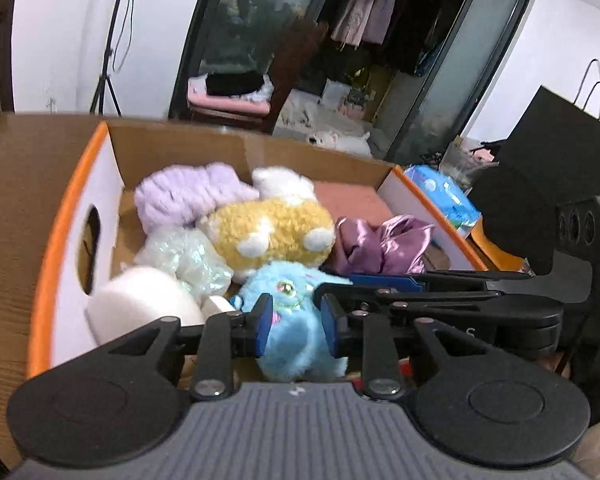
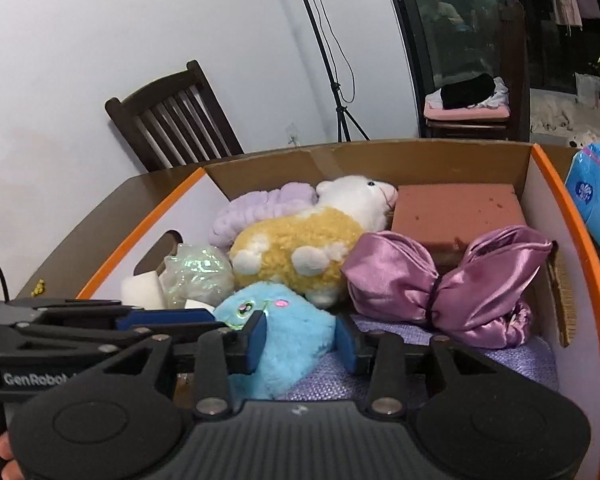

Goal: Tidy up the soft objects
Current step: 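Lower the plush into the box and open the right gripper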

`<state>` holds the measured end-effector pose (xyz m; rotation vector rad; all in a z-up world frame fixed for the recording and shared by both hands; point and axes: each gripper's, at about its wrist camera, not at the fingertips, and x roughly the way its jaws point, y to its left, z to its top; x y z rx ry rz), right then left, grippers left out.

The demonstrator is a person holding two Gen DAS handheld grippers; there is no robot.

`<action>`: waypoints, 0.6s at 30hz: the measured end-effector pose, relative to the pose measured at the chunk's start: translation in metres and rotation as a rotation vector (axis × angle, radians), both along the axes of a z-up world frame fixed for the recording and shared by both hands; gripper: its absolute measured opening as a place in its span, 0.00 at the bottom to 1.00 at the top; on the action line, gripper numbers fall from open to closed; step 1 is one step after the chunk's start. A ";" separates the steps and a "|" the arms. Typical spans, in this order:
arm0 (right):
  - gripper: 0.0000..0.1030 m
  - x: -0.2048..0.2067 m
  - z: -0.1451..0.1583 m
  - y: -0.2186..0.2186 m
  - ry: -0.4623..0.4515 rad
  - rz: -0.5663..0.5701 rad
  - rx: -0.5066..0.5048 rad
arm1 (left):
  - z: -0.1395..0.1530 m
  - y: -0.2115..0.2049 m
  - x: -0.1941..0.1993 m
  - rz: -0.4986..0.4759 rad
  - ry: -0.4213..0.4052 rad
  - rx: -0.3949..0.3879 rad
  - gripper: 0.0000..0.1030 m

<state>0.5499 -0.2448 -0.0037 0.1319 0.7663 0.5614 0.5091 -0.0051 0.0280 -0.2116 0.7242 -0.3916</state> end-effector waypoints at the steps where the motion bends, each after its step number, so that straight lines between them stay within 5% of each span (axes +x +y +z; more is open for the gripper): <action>1: 0.37 -0.003 0.004 -0.002 -0.006 0.001 -0.002 | 0.006 0.001 -0.006 0.005 -0.017 0.004 0.27; 18: 0.54 -0.148 0.121 -0.086 -0.292 -0.106 -0.074 | 0.100 0.048 -0.194 0.155 -0.265 0.151 0.68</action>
